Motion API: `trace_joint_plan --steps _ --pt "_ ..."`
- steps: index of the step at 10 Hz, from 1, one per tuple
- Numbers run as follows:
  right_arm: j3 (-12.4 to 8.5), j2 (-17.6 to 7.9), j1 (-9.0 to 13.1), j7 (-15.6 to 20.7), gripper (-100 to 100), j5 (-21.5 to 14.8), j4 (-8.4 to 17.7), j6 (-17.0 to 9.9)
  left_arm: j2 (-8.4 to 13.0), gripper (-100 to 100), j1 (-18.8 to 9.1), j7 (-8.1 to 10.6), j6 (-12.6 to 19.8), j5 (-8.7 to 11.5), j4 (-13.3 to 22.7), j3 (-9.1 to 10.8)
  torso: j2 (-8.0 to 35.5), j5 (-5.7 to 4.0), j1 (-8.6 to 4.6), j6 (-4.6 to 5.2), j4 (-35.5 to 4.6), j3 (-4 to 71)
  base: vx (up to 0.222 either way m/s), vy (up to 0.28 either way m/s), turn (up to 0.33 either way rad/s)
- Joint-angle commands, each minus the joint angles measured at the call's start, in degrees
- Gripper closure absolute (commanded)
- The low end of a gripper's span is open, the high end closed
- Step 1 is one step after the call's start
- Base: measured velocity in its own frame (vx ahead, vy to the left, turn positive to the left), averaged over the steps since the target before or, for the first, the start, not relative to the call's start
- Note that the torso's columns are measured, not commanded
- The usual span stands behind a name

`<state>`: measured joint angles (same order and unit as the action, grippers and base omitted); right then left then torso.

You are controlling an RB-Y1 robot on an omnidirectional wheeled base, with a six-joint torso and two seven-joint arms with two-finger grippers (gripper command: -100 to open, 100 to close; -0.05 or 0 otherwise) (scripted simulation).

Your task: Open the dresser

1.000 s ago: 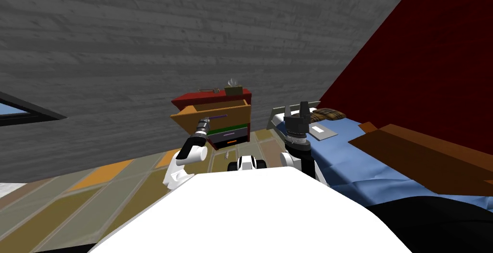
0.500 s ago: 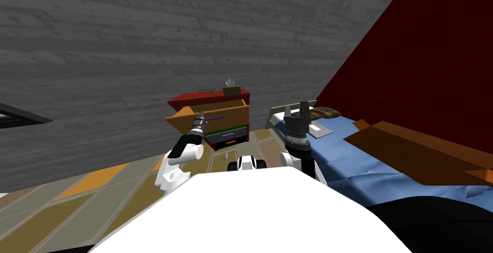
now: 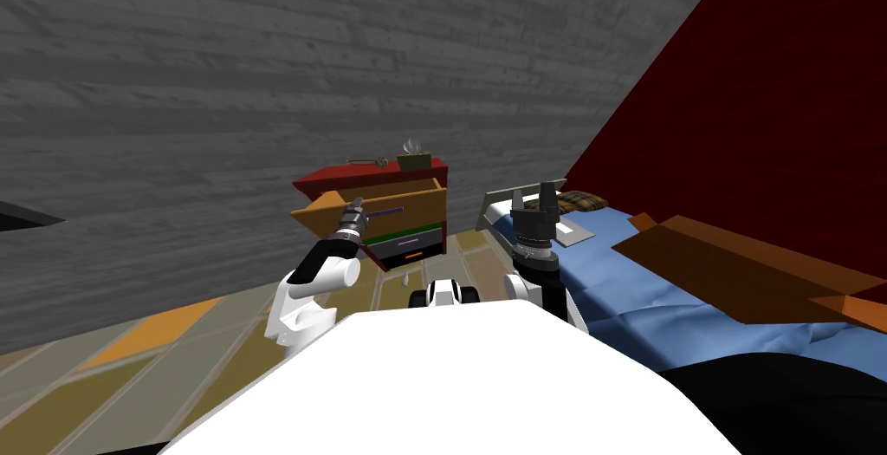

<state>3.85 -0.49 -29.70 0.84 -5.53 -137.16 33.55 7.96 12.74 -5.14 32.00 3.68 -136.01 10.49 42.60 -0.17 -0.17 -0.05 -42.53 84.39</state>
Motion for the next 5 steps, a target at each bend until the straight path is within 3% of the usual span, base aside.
trace_joint_plan --steps 1,5 --pt "0.00 0.00 0.00 0.00 0 0.00 0.00 0.00 -0.02 0 0.09 0.00 0.06 0.01 0.13 -0.04 -0.08 0.04 0.04 0.02 0.06 0.05 0.000 0.000 0.000" --pt "0.00 0.00 0.00 0.00 0 0.00 0.00 0.00 -0.07 0 0.26 0.02 0.27 0.02 0.36 -0.08 -0.27 0.13 0.13 0.04 0.20 0.16 0.000 0.000 0.000"
